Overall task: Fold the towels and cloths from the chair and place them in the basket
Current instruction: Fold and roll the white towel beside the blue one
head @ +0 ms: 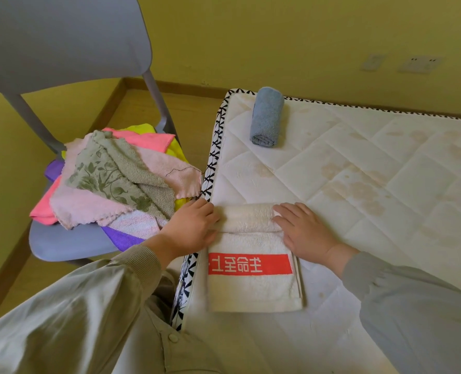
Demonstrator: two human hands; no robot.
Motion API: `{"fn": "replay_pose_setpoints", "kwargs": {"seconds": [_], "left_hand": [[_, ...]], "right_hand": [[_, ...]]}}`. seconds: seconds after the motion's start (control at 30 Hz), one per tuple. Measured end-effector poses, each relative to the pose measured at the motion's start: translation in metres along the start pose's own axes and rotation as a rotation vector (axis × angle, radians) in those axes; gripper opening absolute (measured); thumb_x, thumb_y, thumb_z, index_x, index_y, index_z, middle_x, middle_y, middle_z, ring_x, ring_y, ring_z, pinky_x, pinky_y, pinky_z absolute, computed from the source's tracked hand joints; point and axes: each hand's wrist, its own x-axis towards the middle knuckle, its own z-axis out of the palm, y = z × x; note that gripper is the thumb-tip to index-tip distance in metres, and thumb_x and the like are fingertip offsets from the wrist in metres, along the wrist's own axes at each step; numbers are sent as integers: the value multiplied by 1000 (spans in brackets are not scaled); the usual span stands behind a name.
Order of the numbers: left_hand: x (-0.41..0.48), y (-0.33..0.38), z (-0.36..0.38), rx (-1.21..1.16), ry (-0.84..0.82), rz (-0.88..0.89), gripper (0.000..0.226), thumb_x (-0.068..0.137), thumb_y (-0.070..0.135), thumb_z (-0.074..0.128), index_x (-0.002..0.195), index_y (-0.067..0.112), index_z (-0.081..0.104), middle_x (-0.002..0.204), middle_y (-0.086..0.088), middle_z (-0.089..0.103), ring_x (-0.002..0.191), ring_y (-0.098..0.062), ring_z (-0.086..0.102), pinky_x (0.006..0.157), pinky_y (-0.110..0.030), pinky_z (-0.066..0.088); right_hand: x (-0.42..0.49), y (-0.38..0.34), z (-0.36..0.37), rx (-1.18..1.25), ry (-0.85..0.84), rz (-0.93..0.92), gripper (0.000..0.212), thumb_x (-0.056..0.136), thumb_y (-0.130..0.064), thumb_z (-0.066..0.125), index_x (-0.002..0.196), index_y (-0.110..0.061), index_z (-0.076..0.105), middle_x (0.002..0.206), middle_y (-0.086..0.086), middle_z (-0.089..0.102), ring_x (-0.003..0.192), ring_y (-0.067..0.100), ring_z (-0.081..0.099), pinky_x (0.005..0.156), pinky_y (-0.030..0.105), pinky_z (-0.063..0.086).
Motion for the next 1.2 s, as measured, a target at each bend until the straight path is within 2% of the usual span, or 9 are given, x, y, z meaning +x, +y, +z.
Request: {"fn": "replay_pose_setpoints", "kwargs": {"seconds": [0.1, 0.23, 0.3, 0.43, 0.57, 0.73, 0.9, 1.07, 1.2], "left_hand": [[2, 0, 1, -66, 41, -78, 27, 88, 32, 49, 85, 14, 68, 93, -5, 60, 84, -25, 56, 71, -37, 49], [10, 4, -4, -245, -93, -244, 12, 85, 21, 67, 88, 9, 66, 114, -12, 62, 103, -31, 57, 80, -36, 46], [13, 8, -5, -321, -188, -374, 23, 86, 26, 66, 100, 9, 58, 107, -6, 58, 97, -23, 51, 75, -29, 40], [24, 8, -7, -412, -294, -573, 60, 81, 29, 72, 132, 18, 41, 118, -8, 51, 103, -22, 50, 82, -31, 43], [29, 3, -7, -368, -376, -594, 47, 79, 34, 73, 117, 12, 56, 114, -6, 55, 109, -23, 50, 85, -32, 45], [25, 4, -8, -159, -190, -464, 35, 78, 30, 72, 105, 11, 60, 103, -3, 57, 105, -22, 46, 78, -32, 40], [15, 8, -10, 53, 0, -188, 32, 51, 15, 80, 74, 10, 59, 72, -4, 55, 70, -28, 54, 58, -34, 42], [-4, 16, 0, 34, -21, 5, 30, 55, 0, 75, 79, 13, 62, 71, 0, 53, 66, -21, 49, 57, -32, 43], [-11, 12, -5, -24, -57, 24, 27, 63, 22, 66, 89, 14, 65, 78, 1, 53, 72, -20, 51, 64, -33, 48]], "right_hand": [[2, -7, -5, 191, 21, 109, 36, 90, -27, 38, 99, -11, 70, 122, 7, 61, 115, 23, 48, 103, 36, 32], [25, -12, -15, 443, -42, 351, 21, 93, -21, 51, 81, -10, 63, 121, 8, 61, 116, 26, 50, 100, 31, 31], [35, -8, -17, 612, -168, 480, 6, 88, -17, 62, 88, -14, 56, 116, 4, 58, 115, 22, 48, 95, 26, 32], [47, 5, -25, 783, -385, 593, 57, 83, -18, 71, 132, -19, 42, 128, 4, 48, 123, 20, 43, 103, 30, 35], [55, 10, -33, 696, -503, 524, 41, 79, -20, 74, 116, -11, 58, 114, 6, 57, 111, 24, 53, 93, 32, 42], [54, -2, -38, 452, -263, 426, 31, 79, -22, 73, 106, -15, 60, 105, -1, 58, 105, 19, 45, 90, 28, 35], [31, -15, -31, 238, 19, 259, 26, 69, -8, 75, 89, -13, 59, 89, -2, 56, 89, 20, 47, 84, 25, 34], [7, -31, -16, 164, -34, 77, 41, 48, 5, 76, 77, -16, 55, 79, -2, 51, 78, 17, 41, 75, 26, 32], [6, -27, -24, 266, -128, 102, 30, 66, -19, 76, 89, -16, 57, 90, -4, 52, 88, 17, 43, 84, 29, 40]]}}
